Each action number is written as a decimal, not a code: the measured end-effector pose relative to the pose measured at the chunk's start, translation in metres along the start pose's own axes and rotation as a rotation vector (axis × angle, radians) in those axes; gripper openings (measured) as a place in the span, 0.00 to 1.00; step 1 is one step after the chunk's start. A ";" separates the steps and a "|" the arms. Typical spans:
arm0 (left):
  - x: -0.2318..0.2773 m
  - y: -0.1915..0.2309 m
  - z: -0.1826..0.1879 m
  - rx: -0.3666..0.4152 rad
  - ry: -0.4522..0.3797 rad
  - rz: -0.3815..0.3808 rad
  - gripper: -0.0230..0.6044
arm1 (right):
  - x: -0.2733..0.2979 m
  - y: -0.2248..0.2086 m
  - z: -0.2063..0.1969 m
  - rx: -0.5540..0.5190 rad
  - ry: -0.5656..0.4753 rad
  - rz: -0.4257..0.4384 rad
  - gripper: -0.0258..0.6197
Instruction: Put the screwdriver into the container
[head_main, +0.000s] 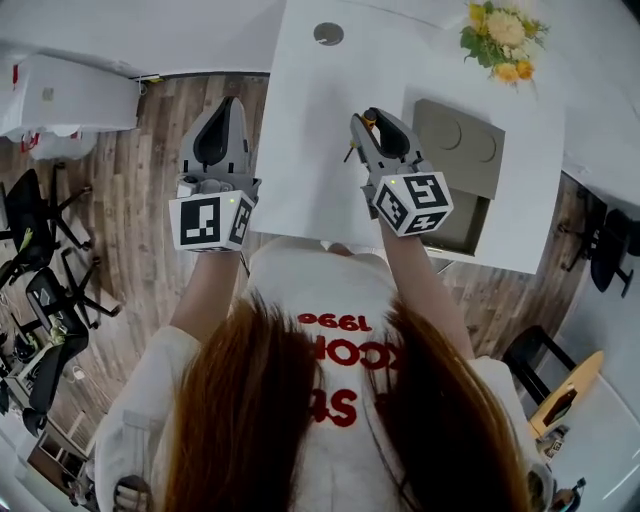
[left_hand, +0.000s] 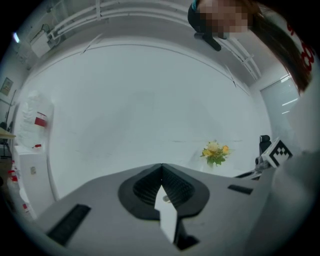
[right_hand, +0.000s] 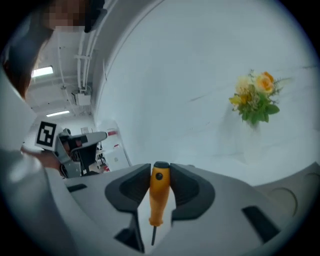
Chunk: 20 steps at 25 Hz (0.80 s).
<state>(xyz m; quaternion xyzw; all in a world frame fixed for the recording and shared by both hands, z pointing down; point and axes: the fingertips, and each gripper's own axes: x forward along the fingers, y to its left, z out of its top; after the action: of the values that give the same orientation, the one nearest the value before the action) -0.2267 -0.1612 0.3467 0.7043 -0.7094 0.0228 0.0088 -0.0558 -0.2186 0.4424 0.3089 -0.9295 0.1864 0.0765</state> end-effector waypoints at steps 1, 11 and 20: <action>0.000 0.002 0.005 0.002 -0.012 0.007 0.05 | -0.002 0.004 0.018 -0.017 -0.048 0.015 0.22; -0.005 0.009 0.067 0.044 -0.154 0.052 0.05 | -0.044 0.039 0.167 -0.304 -0.379 0.050 0.23; 0.001 -0.004 0.090 0.076 -0.196 0.010 0.05 | -0.079 0.041 0.190 -0.339 -0.430 0.010 0.22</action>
<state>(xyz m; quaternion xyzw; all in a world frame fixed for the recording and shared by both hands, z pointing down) -0.2213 -0.1658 0.2568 0.6994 -0.7091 -0.0193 -0.0874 -0.0230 -0.2198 0.2352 0.3198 -0.9438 -0.0413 -0.0729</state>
